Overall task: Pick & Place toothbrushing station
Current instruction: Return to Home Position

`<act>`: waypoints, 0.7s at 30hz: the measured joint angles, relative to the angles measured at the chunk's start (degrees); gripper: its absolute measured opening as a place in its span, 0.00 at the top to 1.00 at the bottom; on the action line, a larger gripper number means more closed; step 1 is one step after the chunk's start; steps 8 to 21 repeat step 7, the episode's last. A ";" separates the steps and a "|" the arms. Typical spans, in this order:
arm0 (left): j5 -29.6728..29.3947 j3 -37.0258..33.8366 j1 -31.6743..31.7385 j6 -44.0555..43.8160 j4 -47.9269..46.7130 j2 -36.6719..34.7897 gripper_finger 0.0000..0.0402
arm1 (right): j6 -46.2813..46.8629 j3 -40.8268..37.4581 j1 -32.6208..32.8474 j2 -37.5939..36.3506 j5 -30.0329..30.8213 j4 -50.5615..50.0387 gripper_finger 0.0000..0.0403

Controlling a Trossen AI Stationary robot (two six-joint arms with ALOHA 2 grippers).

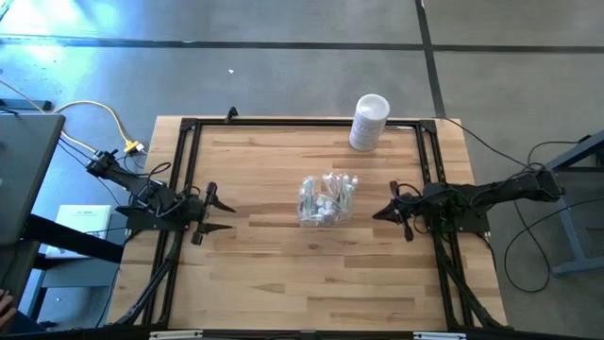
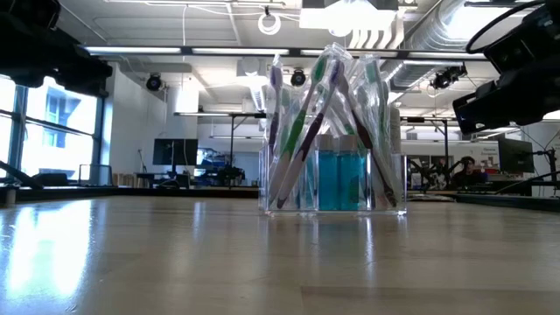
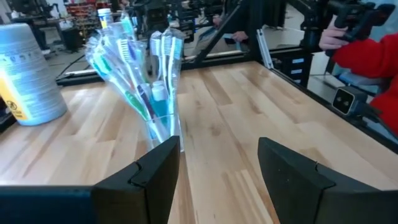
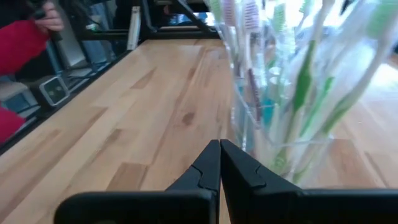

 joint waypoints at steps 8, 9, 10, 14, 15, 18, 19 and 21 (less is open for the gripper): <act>-0.07 0.00 -0.02 -0.06 0.15 0.00 0.48 | 0.34 -0.02 0.00 0.14 4.33 -0.03 1.00; -0.07 0.00 -0.02 -0.06 0.15 0.00 0.48 | 0.34 -0.02 0.00 0.14 4.33 -0.03 1.00; -0.07 0.00 -0.02 -0.06 0.15 0.00 0.48 | 0.34 -0.02 0.00 0.14 4.33 -0.03 1.00; -0.07 0.00 -0.02 -0.06 0.15 0.00 0.48 | 0.34 -0.02 0.00 0.14 4.33 -0.03 1.00; -0.07 0.00 -0.02 -0.06 0.15 0.00 0.48 | 0.34 -0.02 0.00 0.14 4.33 -0.03 1.00; -0.07 0.00 -0.02 -0.06 0.15 0.00 0.48 | 0.34 -0.02 0.00 0.14 4.33 -0.03 1.00; -0.07 0.00 -0.02 -0.06 0.15 0.00 0.48 | 0.34 -0.02 0.00 0.14 4.33 -0.03 1.00; -0.07 0.00 -0.02 -0.06 0.15 0.00 0.48 | 0.34 -0.02 0.00 0.14 4.33 -0.03 1.00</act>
